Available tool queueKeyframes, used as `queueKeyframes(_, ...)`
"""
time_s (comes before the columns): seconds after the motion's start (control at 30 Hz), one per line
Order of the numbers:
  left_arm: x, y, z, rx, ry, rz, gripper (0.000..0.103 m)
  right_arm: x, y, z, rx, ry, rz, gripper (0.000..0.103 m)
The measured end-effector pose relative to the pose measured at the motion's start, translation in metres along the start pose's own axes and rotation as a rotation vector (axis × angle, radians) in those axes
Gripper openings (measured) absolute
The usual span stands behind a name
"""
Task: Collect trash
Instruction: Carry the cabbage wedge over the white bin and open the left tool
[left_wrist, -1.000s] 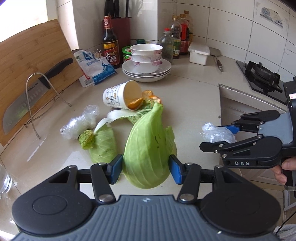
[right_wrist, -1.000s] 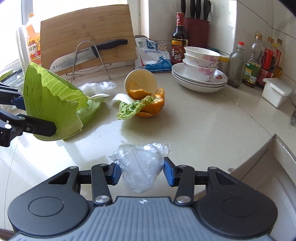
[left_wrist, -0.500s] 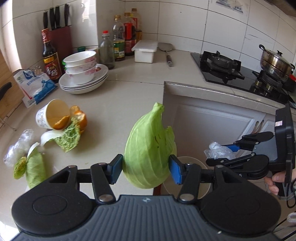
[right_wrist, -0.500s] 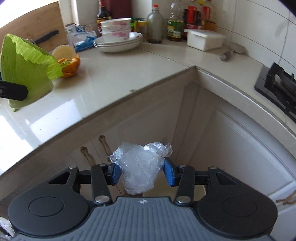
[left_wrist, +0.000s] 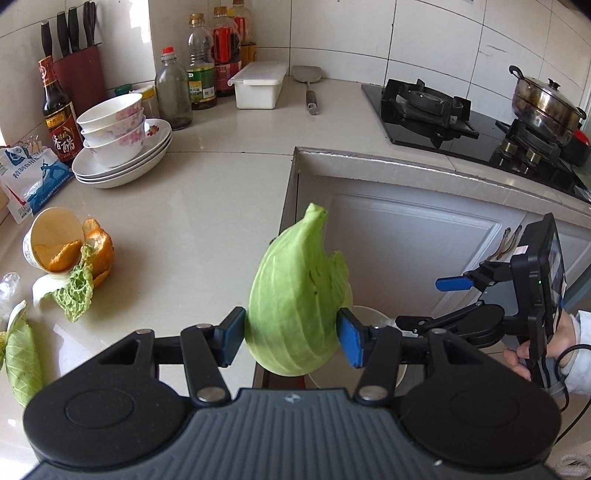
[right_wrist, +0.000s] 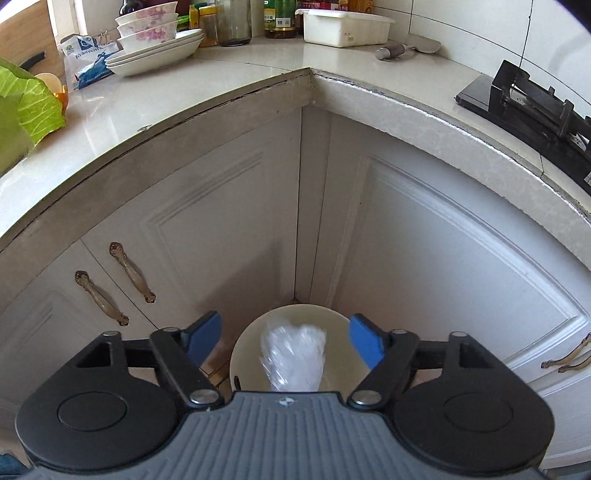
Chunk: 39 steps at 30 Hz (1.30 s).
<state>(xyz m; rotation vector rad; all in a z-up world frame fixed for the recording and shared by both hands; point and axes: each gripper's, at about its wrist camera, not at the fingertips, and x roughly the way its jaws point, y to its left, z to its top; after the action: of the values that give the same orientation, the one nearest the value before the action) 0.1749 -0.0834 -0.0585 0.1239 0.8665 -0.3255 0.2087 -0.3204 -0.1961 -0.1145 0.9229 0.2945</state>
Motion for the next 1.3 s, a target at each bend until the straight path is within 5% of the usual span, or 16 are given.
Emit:
queueKeyframes(0.23, 0.019, -0.015, 0.008, 0.032, 0.008, -0.028, 0.053, -0.011, -0.011, 0.002, 0.014, -0.037, -0.019, 0.103)
queueKeyframes(0.93, 0.144, -0.091, 0.006, 0.138, 0.12, -0.153, 0.054, -0.072, -0.021, -0.032, 0.048, -0.038, -0.122, 0.103)
queueKeyframes(1.0, 0.155, -0.097, 0.007, 0.138, 0.126, -0.161, 0.057, -0.077, -0.023, -0.034, 0.057, -0.038, -0.128, 0.103)
queueKeyframes(1.17, 0.173, -0.107, 0.011, 0.143, 0.123, -0.164, 0.085, -0.086, -0.03, -0.039, 0.083, -0.04, -0.15, 0.103)
queueKeyframes(1.3, 0.173, -0.11, 0.014, 0.157, 0.102, -0.15, 0.089, -0.088, -0.034, -0.04, 0.097, -0.04, -0.157, 0.103)
